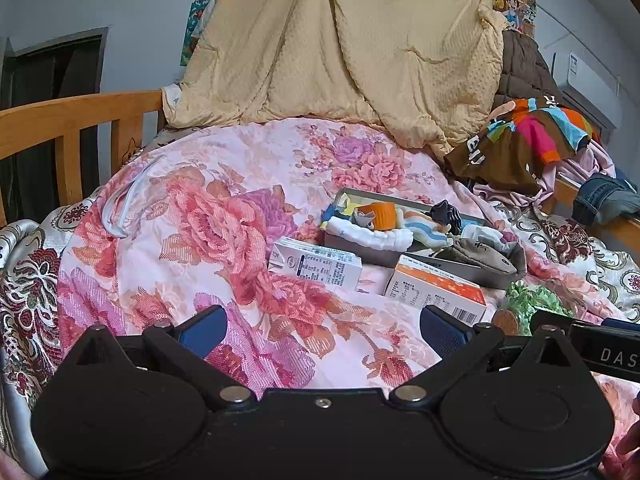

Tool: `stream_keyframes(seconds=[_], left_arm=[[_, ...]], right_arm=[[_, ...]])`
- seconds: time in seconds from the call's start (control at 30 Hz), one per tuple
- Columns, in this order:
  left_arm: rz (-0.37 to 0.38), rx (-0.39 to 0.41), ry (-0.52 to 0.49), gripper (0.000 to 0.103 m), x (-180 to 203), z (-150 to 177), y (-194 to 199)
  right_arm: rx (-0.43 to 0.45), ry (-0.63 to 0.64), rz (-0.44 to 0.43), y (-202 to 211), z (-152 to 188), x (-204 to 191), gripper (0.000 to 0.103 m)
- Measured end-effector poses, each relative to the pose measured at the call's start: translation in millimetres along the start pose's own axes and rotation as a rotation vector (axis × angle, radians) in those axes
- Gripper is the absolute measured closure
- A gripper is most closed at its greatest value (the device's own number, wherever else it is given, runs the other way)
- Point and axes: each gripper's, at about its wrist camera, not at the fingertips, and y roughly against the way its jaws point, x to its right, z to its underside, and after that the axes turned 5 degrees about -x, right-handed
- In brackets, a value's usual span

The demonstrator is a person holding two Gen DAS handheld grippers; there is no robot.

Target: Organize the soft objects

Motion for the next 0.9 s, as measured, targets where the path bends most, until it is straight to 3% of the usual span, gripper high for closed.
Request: stream_keyframes(seconds=[0.9], left_arm=[[-0.001,-0.001,-0.001,0.001,0.8,0.4,-0.3]], right_arm=[[-0.004,0.004,0.003,-1.3,1.4,-0.2,0.0]])
